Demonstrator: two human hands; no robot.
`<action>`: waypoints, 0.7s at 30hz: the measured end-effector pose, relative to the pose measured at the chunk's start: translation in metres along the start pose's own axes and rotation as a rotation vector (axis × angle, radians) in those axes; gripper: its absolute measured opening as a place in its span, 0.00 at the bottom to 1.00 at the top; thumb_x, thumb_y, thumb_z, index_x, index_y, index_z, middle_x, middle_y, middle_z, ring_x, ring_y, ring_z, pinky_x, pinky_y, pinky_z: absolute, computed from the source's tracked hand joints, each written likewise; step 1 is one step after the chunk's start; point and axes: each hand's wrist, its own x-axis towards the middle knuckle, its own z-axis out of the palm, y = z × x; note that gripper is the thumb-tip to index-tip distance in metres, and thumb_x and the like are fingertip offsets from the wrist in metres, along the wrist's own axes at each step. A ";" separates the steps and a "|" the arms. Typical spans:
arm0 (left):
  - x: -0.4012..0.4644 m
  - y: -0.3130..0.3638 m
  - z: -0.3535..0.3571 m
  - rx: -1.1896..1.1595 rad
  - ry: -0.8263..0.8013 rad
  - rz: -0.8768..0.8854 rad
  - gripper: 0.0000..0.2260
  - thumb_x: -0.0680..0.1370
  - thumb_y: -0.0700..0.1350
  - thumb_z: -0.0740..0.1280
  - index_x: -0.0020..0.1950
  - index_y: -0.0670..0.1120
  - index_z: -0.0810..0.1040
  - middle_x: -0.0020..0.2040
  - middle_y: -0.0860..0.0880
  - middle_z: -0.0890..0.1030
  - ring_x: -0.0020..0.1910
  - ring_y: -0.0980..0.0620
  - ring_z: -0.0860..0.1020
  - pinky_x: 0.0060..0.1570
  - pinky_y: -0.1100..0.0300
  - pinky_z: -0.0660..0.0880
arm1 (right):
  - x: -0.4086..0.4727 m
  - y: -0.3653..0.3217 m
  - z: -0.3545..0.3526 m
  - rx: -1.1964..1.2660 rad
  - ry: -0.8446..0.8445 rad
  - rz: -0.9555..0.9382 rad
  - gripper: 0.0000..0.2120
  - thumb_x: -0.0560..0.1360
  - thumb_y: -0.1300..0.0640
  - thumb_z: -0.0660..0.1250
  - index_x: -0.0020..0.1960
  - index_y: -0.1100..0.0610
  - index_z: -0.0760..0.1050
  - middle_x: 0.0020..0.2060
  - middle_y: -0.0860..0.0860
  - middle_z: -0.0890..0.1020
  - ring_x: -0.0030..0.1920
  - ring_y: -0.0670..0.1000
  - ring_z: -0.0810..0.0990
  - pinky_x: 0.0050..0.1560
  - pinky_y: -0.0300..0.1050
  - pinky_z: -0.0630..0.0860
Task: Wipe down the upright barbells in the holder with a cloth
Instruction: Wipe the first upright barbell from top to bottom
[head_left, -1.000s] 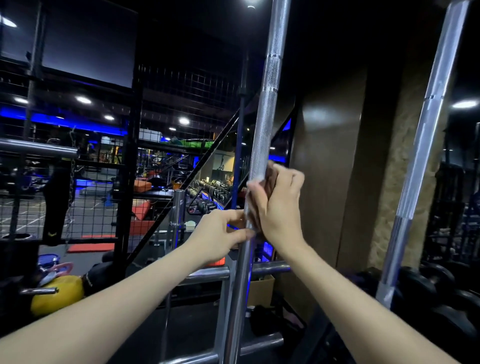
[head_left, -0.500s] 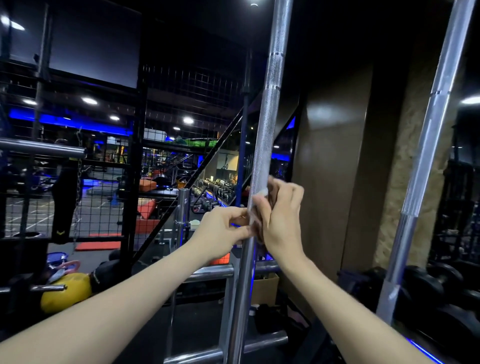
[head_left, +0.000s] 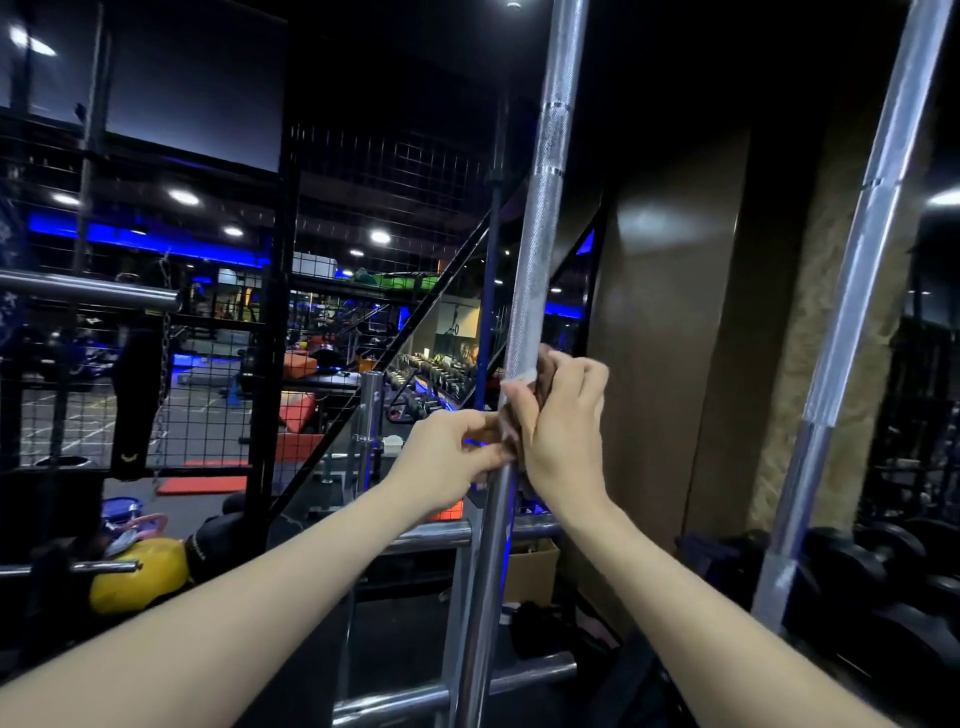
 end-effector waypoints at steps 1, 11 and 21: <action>-0.001 -0.001 0.000 0.028 -0.010 0.000 0.10 0.75 0.41 0.70 0.56 0.46 0.81 0.50 0.44 0.84 0.52 0.40 0.80 0.54 0.48 0.78 | -0.002 -0.001 -0.002 -0.009 -0.007 -0.006 0.22 0.76 0.52 0.66 0.66 0.62 0.68 0.58 0.58 0.66 0.57 0.59 0.68 0.50 0.44 0.65; -0.002 0.003 -0.005 0.031 -0.114 -0.025 0.11 0.76 0.44 0.69 0.58 0.49 0.76 0.53 0.46 0.81 0.53 0.44 0.80 0.50 0.52 0.80 | 0.086 -0.044 -0.018 -0.097 0.179 -0.044 0.27 0.75 0.46 0.67 0.66 0.61 0.66 0.62 0.59 0.64 0.60 0.59 0.65 0.49 0.39 0.58; -0.001 -0.005 -0.003 0.027 -0.060 -0.001 0.07 0.75 0.45 0.70 0.51 0.53 0.77 0.52 0.44 0.83 0.50 0.39 0.81 0.51 0.45 0.79 | 0.063 -0.044 -0.017 -0.142 0.105 0.000 0.29 0.75 0.44 0.66 0.67 0.63 0.64 0.63 0.59 0.64 0.61 0.60 0.65 0.47 0.44 0.61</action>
